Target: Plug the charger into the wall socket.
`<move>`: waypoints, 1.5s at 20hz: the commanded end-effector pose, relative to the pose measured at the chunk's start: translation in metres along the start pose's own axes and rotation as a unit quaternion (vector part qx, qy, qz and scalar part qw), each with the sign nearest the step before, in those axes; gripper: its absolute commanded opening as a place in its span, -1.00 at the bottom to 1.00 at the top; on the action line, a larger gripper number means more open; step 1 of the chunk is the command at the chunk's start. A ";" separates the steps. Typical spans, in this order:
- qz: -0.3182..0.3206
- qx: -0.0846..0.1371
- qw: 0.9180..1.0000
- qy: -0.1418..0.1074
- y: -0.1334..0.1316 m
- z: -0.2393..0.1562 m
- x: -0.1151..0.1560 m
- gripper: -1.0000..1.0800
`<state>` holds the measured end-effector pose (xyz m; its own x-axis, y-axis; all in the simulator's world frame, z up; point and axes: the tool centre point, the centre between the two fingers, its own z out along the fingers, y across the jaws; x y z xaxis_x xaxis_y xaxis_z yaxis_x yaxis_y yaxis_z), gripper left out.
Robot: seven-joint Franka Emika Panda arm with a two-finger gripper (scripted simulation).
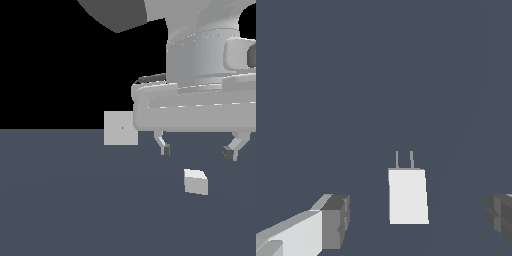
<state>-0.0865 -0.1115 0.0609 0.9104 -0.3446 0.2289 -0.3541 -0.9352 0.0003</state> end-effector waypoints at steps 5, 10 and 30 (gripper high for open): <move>0.000 0.000 1.000 0.000 0.000 0.015 -0.004 0.92; 0.000 0.001 1.000 0.000 0.000 0.036 -0.009 0.92; -0.001 0.001 1.000 0.000 -0.002 0.047 -0.011 -1.00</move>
<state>-0.0867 -0.1106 0.0122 0.9110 -0.3438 0.2278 -0.3530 -0.9356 -0.0006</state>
